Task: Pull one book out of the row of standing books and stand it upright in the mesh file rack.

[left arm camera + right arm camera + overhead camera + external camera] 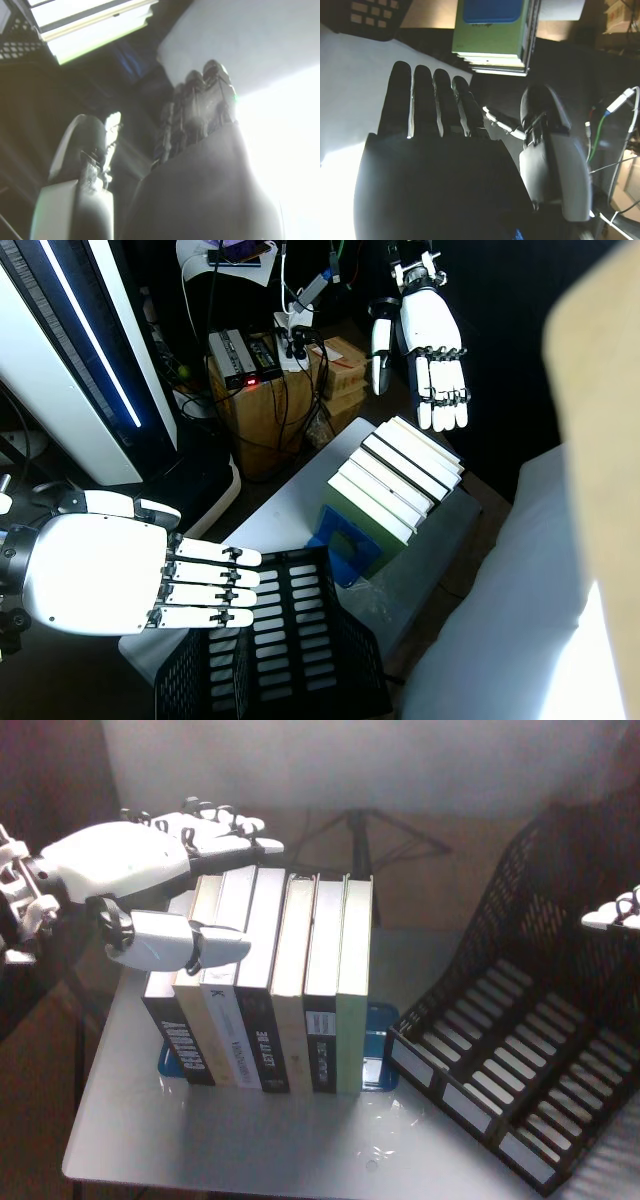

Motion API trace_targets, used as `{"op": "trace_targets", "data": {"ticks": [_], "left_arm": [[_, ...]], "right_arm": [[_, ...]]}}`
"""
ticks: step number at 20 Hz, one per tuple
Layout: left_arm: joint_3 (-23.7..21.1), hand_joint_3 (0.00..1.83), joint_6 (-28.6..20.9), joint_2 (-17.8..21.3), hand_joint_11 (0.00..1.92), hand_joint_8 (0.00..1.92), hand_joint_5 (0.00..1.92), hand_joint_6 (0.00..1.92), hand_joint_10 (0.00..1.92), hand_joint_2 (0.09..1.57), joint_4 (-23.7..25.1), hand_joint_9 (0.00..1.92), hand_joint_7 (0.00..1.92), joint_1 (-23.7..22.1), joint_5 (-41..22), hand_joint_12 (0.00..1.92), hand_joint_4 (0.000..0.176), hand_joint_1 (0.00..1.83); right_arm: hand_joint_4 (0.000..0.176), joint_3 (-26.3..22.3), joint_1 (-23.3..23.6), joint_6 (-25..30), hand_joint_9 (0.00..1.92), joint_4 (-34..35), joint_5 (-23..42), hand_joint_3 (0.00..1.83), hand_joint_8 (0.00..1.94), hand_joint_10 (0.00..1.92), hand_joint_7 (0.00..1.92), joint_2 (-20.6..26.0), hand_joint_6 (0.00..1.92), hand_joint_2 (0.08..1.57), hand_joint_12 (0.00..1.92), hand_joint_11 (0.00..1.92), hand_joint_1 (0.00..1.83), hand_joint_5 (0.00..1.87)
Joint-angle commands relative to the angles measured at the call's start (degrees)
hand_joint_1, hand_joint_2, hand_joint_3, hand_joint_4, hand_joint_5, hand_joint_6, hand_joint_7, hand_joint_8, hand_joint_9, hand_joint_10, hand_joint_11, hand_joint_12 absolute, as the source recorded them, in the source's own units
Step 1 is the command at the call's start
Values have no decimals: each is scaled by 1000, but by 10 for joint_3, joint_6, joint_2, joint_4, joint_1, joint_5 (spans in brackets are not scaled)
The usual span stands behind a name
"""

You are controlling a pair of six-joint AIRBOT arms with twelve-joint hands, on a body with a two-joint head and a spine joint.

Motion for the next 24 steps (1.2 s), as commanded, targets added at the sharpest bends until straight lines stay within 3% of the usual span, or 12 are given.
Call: {"op": "trace_targets", "data": {"ticks": [1, 3, 6, 8, 16, 24], "left_arm": [[4, 11, -2, -3, 0, 0, 150, 37, 0, 1280, -9, 0, 0, -7, -42, 0, 26, 295], [14, 4, -14, -14, 0, 0, 191, 41, 0, 1273, 16, 0, 0, -13, -23, 0, 14, 295], [22, 0, -20, -28, 0, 0, 216, 34, 0, 1252, 45, 0, 0, -21, 5, 0, 32, 181], [26, 0, -22, -36, 0, 0, 274, 47, 0, 1222, 58, 0, 0, -22, 19, 0, 33, 179], [41, 0, -32, -60, 0, 0, 451, 25, 0, 1195, 93, 0, 0, -24, 57, 0, 16, 148], [48, 0, -44, -77, 0, 0, 507, 24, 0, 1191, 133, 0, 1, -24, 88, 0, 55, 124]], "right_arm": [[0, 4, 5, 0, 0, 14, 53, 23, 0, 0, 0, 3, 0, 1283, 0, 0, 358, 0], [0, 7, 5, 0, 0, 14, 51, 19, 0, 0, 0, -1, 0, 1295, 0, 0, 348, 0], [0, 10, 3, 0, 0, 15, 50, 12, 0, 0, 0, -6, 0, 1299, 0, 0, 341, 0], [0, 12, 1, 0, 0, 15, 49, 11, 0, 0, 0, -8, 0, 1304, 0, 0, 334, 0], [0, 13, -3, 0, 0, 20, 49, 3, 0, 0, 0, -12, 0, 1312, 0, 0, 294, 0], [0, 14, -6, 0, 0, 22, 49, 0, 0, 0, 0, -13, 0, 1309, 0, 0, 324, 0]]}}
